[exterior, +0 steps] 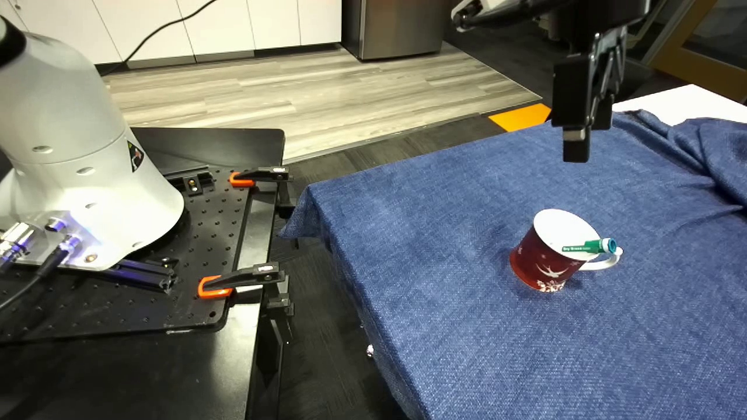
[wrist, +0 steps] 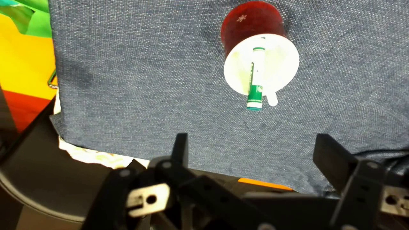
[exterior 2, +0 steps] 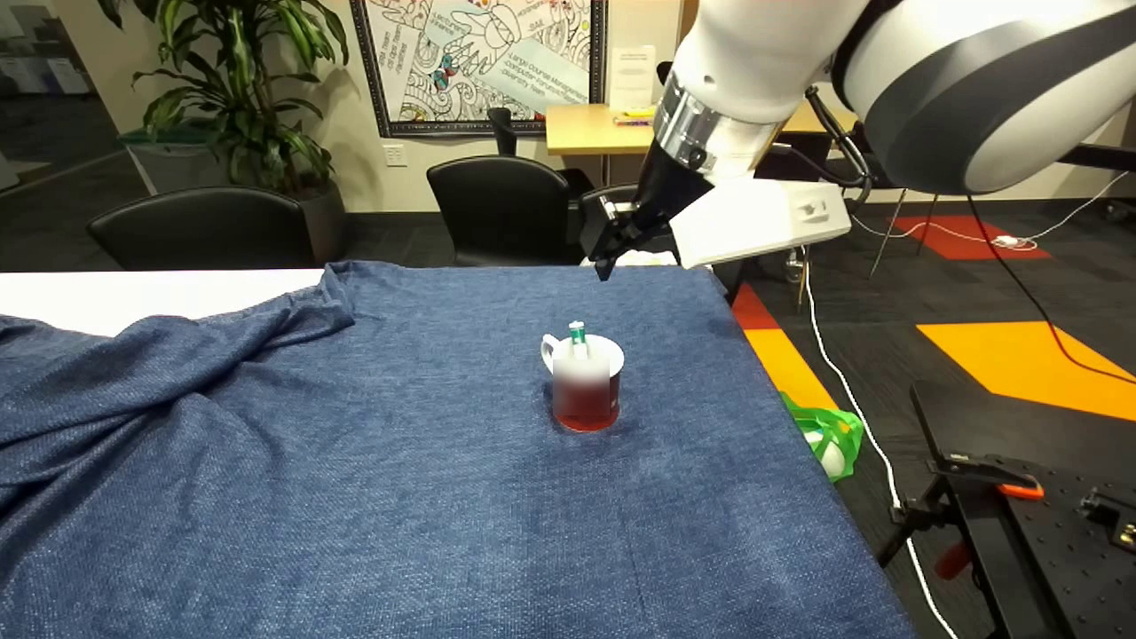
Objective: Remove the marker from the mug cup and place it on the table
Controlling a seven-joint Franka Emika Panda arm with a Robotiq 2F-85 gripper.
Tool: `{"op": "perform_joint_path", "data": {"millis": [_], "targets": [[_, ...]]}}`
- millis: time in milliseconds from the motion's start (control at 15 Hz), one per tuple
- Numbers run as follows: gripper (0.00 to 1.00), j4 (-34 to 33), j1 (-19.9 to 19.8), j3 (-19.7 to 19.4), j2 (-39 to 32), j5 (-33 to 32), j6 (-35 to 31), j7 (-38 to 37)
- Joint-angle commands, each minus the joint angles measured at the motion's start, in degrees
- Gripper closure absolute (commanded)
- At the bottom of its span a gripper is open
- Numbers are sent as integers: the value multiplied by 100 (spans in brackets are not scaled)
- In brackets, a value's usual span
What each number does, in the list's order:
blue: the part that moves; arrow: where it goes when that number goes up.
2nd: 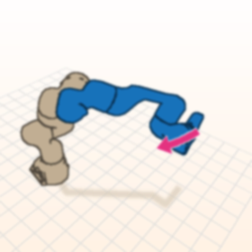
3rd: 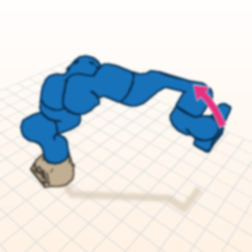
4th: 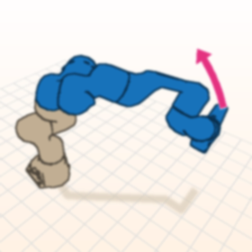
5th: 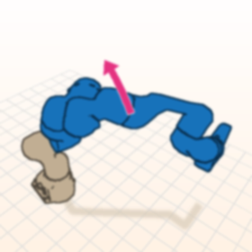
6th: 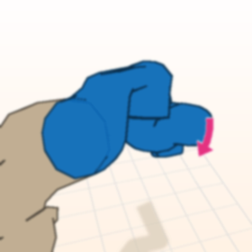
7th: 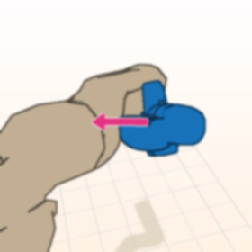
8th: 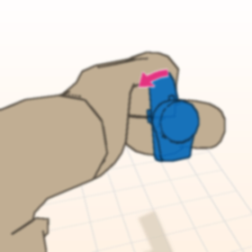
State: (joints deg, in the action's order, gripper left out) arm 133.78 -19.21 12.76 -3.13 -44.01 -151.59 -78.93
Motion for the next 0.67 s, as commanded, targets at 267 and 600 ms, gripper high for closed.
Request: {"op": "perform_joint_path", "data": {"millis": [267,600], "targets": [[0,-102,0,-2,-132,-13,0,-18],[0,-505,1141,-1182,-715,312,-60,186]]}}
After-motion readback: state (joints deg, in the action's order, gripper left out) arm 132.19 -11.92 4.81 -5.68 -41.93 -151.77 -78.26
